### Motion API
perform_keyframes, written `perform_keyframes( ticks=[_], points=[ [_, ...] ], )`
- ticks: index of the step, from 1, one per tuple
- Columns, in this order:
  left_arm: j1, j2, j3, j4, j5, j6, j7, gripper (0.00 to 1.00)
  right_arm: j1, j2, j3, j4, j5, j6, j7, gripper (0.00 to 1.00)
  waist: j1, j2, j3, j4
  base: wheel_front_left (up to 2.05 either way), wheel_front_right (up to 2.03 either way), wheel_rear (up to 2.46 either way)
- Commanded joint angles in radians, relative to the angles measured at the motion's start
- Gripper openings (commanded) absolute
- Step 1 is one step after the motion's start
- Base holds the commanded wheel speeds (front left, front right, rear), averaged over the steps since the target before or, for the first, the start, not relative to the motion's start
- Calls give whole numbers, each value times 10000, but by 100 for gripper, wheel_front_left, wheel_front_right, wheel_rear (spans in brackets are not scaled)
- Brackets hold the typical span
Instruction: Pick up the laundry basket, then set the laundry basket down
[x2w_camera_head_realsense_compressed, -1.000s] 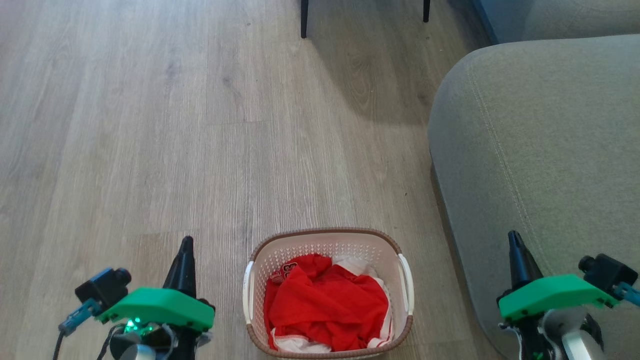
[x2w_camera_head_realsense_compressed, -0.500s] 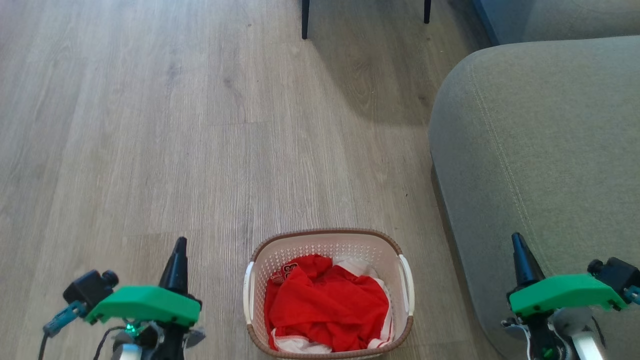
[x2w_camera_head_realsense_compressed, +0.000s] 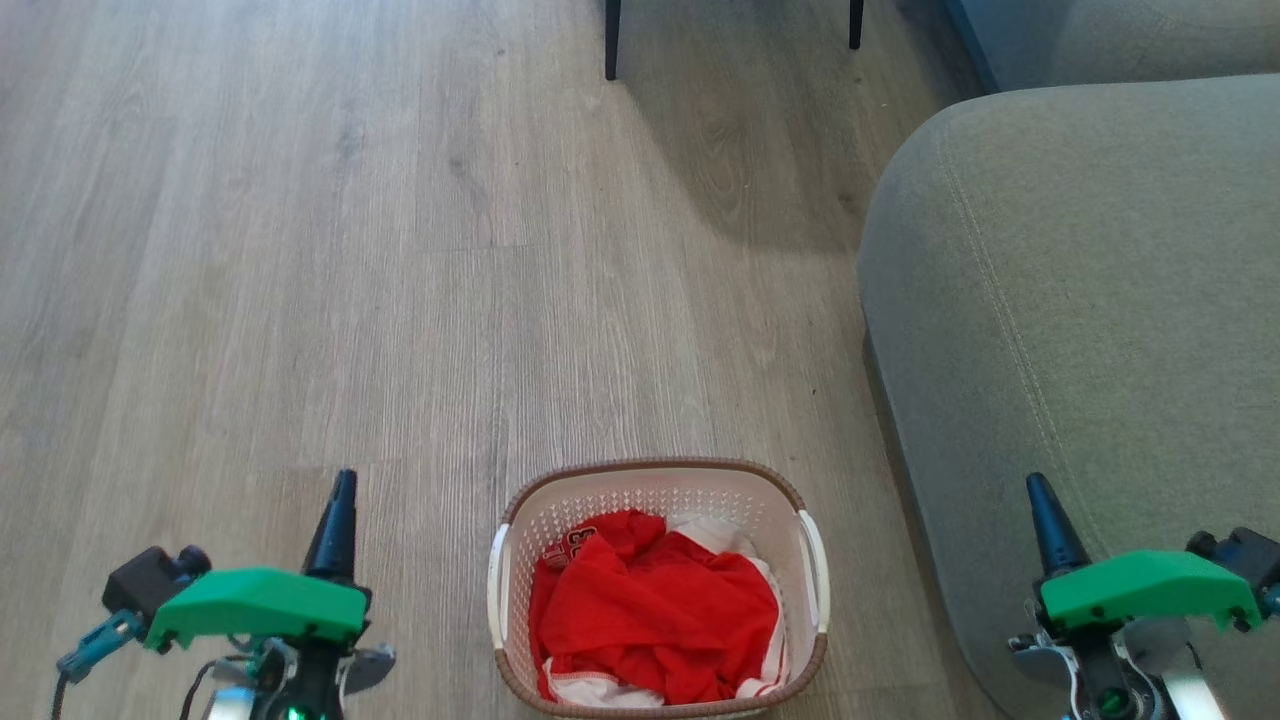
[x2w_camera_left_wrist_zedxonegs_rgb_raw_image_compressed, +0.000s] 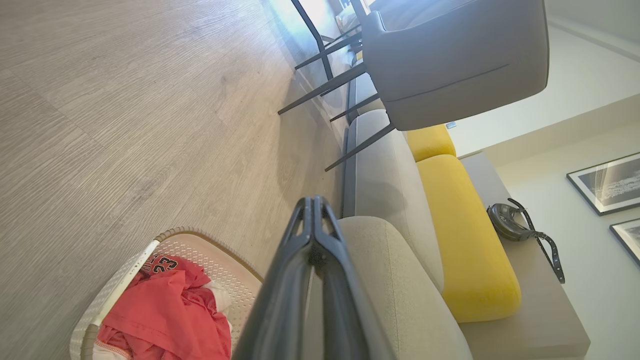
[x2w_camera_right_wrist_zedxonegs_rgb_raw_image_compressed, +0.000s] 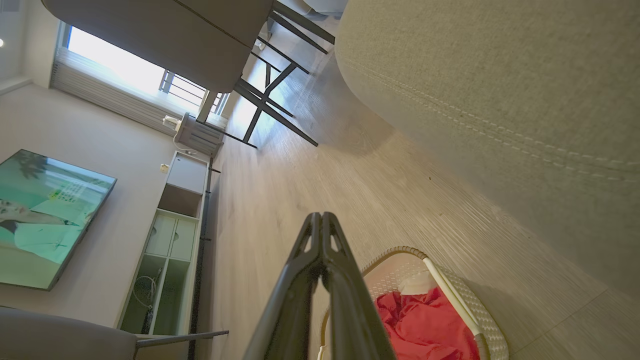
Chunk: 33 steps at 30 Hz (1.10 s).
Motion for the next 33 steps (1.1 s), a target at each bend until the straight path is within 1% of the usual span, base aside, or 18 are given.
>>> perform_keyframes(
  ticks=[1,33],
  points=[
    [-614,174,388,-234,-337,-118,80,0,-600,-171,10,-282,378,46,121,0,0,-1,-3,3,0,0,0],
    [-891,156,1348,128,-3749,-678,1033,0,-791,-163,-492,-94,3934,64,1063,0,0,-1,-56,48,0,0,0]
  ],
)
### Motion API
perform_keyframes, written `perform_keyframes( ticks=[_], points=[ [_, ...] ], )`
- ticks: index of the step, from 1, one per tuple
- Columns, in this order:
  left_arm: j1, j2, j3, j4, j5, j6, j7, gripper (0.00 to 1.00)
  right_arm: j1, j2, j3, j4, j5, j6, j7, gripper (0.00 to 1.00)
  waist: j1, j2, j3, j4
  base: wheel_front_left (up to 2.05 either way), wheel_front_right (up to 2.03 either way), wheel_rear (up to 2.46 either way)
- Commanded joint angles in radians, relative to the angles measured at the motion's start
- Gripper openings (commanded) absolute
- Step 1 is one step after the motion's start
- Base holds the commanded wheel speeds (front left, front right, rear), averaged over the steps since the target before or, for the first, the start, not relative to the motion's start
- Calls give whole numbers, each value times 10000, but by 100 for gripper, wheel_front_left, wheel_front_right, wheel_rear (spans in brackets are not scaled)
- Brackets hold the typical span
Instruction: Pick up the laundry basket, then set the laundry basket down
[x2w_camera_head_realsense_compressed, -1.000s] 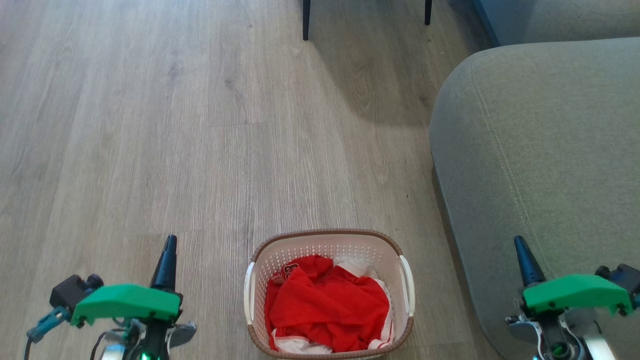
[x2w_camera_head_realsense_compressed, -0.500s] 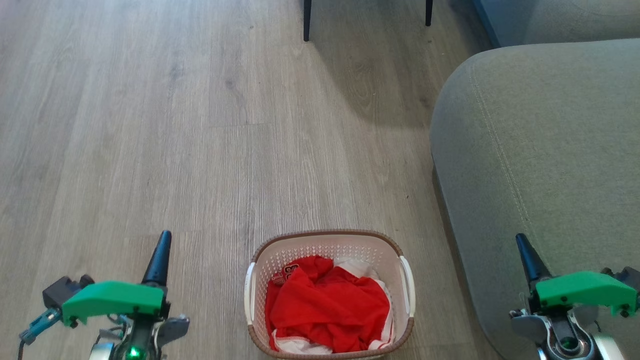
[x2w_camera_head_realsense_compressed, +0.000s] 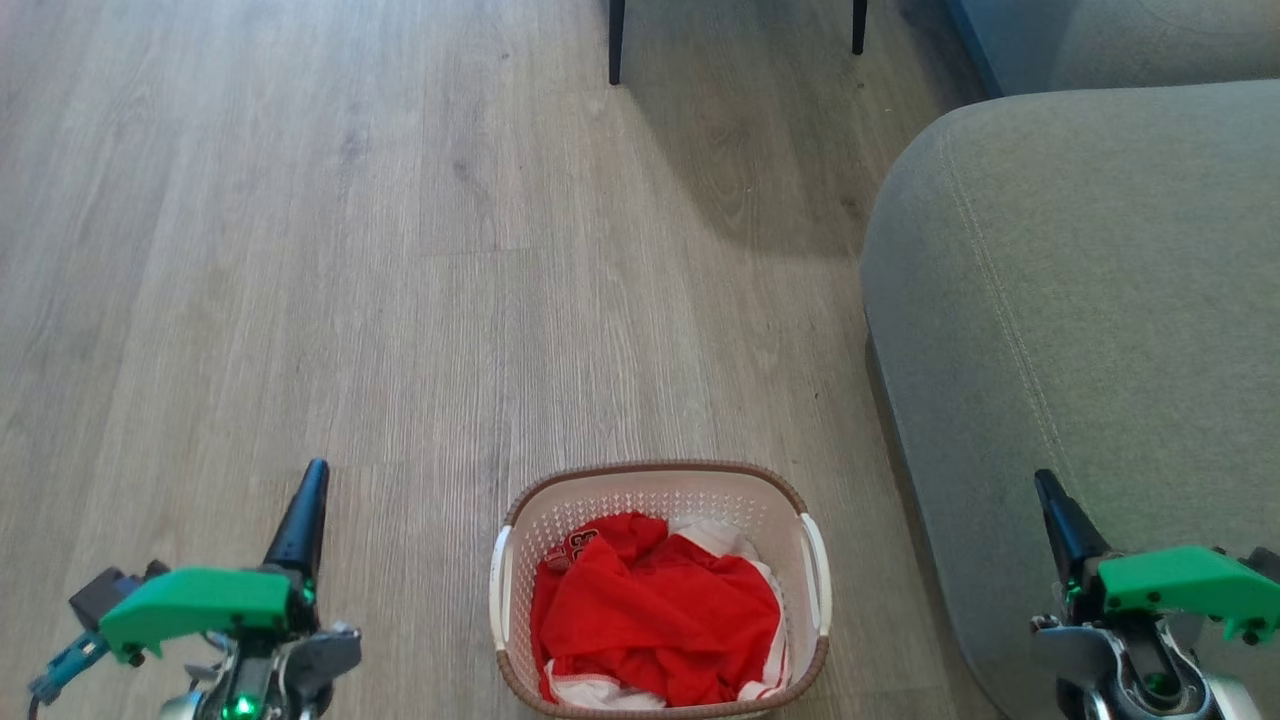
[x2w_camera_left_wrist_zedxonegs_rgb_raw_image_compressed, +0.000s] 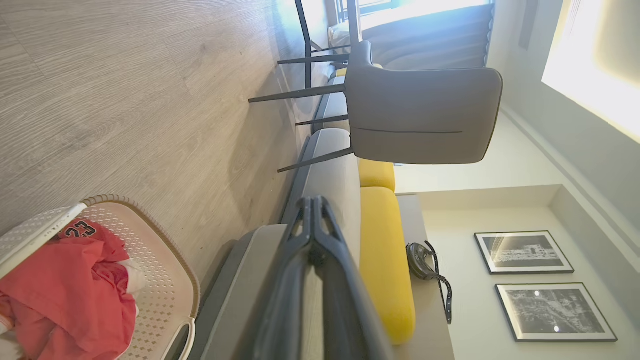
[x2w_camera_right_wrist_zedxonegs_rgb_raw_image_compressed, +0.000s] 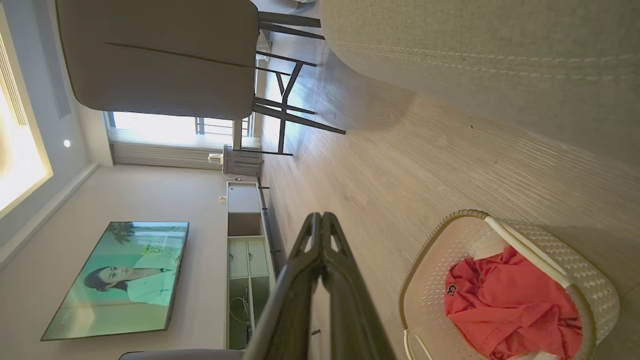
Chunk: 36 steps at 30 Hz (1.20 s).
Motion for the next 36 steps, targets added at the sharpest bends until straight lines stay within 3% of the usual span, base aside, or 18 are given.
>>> perform_keyframes(
  ticks=[1,13,36],
  points=[
    [-649,155,440,-233,-247,-123,86,0,-591,-160,100,-287,287,64,106,0,0,0,-2,2,0,0,0],
    [-755,139,813,-96,-1516,-334,454,0,-664,-150,-99,-216,1612,71,468,0,0,0,-22,19,0,0,0],
    [-762,72,907,-91,-1436,-334,530,0,-671,-92,-181,-210,1543,71,534,0,0,0,-22,19,0,0,0]
  ],
)
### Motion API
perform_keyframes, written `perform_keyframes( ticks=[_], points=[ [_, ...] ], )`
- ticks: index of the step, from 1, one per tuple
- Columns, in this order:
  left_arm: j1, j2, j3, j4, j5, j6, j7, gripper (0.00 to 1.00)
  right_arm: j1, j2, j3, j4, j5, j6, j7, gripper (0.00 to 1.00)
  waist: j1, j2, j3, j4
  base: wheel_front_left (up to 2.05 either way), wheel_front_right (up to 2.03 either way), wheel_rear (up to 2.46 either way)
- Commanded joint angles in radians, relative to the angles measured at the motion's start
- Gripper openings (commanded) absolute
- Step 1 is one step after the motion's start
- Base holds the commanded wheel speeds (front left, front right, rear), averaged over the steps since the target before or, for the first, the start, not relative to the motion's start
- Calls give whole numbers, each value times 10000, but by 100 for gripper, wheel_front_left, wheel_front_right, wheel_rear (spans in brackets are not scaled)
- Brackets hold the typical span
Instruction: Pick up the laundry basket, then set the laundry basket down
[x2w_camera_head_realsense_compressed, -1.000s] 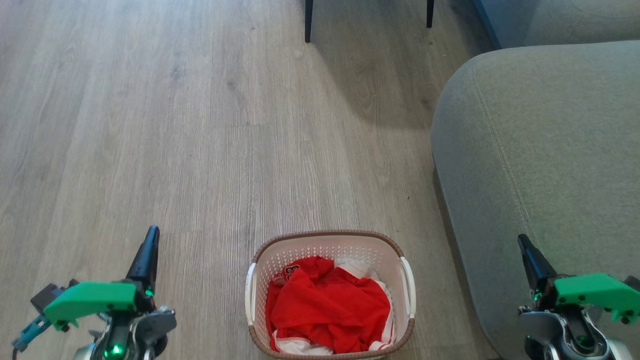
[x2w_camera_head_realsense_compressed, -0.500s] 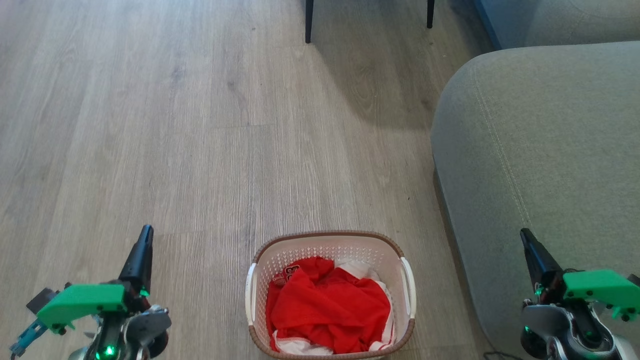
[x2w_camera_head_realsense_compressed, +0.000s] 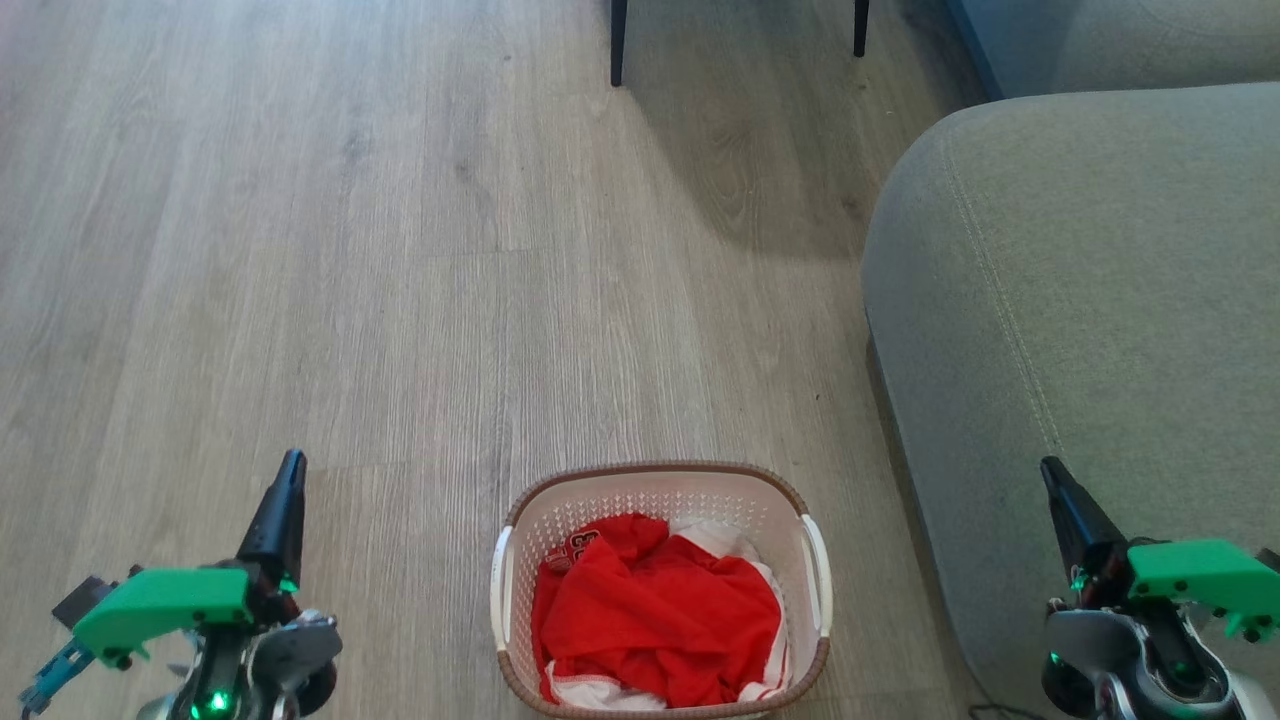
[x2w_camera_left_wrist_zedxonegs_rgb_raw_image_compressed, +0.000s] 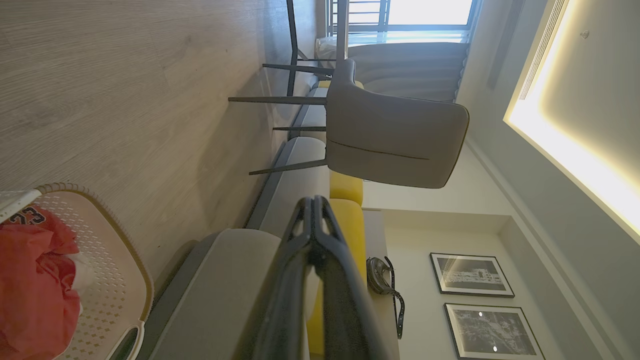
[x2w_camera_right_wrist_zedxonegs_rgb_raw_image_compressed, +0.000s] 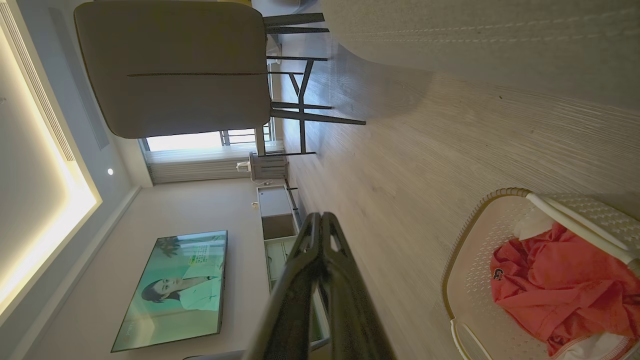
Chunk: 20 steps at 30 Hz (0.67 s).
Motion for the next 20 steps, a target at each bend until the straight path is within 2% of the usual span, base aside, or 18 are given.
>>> perform_keyframes(
  ticks=[1,20],
  points=[
    [-585,98,388,-298,41,-67,94,0,-453,-93,140,-321,-7,71,63,0,0,0,0,0,0,0,0],
    [-591,51,454,-295,96,-67,146,0,-458,-53,83,-318,-54,71,108,0,0,0,0,0,0,0,0]
  ],
)
